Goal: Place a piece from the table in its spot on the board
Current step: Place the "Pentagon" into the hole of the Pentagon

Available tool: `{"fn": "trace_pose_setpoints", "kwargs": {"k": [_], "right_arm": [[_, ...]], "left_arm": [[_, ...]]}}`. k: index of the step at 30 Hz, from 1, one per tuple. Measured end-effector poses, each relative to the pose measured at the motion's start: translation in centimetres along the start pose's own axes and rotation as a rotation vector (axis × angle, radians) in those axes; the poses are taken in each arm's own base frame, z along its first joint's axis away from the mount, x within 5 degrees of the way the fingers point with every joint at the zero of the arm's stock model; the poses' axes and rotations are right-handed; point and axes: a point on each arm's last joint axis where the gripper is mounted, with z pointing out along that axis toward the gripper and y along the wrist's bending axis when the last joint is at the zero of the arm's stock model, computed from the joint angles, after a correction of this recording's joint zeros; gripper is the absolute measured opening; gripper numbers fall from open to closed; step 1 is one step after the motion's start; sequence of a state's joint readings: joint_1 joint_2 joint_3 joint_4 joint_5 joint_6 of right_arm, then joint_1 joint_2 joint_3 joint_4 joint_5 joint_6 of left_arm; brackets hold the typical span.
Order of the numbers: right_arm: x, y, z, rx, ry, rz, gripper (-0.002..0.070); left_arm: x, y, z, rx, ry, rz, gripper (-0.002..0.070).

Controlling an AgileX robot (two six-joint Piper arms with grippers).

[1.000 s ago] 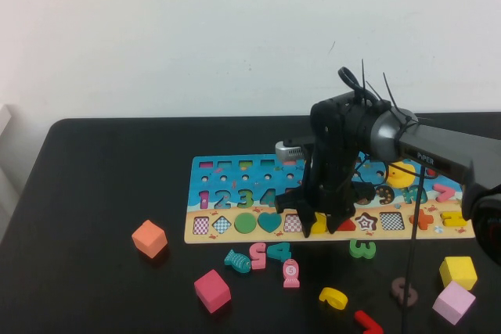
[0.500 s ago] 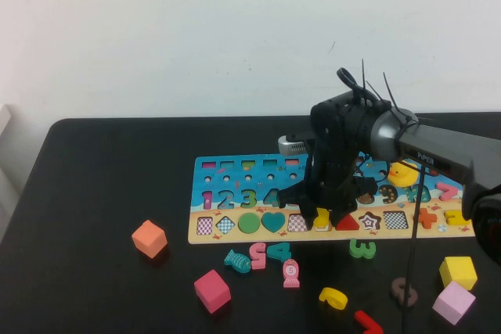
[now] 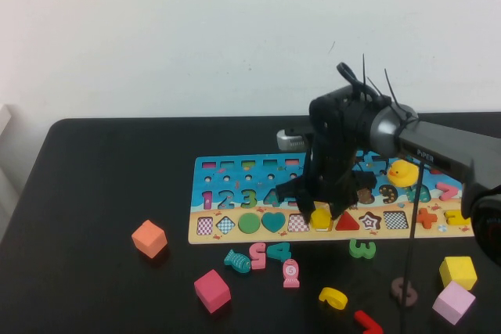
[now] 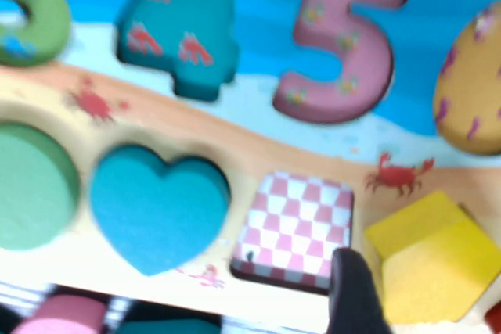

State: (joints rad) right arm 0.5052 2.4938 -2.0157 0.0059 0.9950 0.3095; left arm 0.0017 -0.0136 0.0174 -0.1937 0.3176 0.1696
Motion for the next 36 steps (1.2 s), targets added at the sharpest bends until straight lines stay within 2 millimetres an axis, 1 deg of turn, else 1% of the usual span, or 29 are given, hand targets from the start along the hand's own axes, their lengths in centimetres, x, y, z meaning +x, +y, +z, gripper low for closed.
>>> {"fn": "trace_pose_setpoints", "kwargs": {"k": [6, 9, 12, 16, 17, 19, 21, 26, 29, 36], "right_arm": [[-1.7, 0.6, -2.9, -0.021, -0.066, -0.026, 0.0421], [-2.2, 0.9, -4.2, -0.034, -0.09, -0.084, 0.0393], [-2.2, 1.2, -4.7, -0.06, -0.081, -0.133, 0.0305], [-2.0, 1.5, -4.1, -0.1, -0.053, -0.156, 0.0108], [-1.9, 1.6, -3.8, -0.105, -0.046, -0.154, 0.007], [-1.9, 1.6, -3.2, -0.109, -0.035, -0.153, 0.0032], [-1.8, 1.6, -2.5, -0.108, -0.021, -0.152, 0.0019], [-1.5, 1.5, -0.6, -0.106, 0.015, -0.146, 0.0019], [-1.4, 1.5, -0.3, -0.104, 0.025, -0.146, 0.0019], [-1.3, 1.2, -0.2, -0.074, 0.04, -0.156, 0.0019]], "left_arm": [[0.0, 0.0, 0.0, 0.0, 0.0, 0.0, -0.0003], [0.0, 0.0, 0.0, 0.0, 0.0, 0.0, -0.0003], [0.0, 0.0, 0.0, 0.0, 0.0, 0.0, -0.0003], [0.0, 0.0, 0.0, 0.0, 0.0, 0.0, -0.0003], [0.0, 0.0, 0.0, 0.0, 0.0, 0.0, -0.0003], [0.0, 0.0, 0.0, 0.0, 0.0, 0.0, -0.0003], [0.0, 0.0, 0.0, 0.0, 0.0, 0.0, -0.0003], [0.0, 0.0, 0.0, 0.0, 0.0, 0.0, -0.0003], [0.0, 0.0, 0.0, 0.0, 0.0, 0.0, -0.0003], [0.0, 0.0, 0.0, 0.0, 0.0, 0.0, -0.0003]]}}
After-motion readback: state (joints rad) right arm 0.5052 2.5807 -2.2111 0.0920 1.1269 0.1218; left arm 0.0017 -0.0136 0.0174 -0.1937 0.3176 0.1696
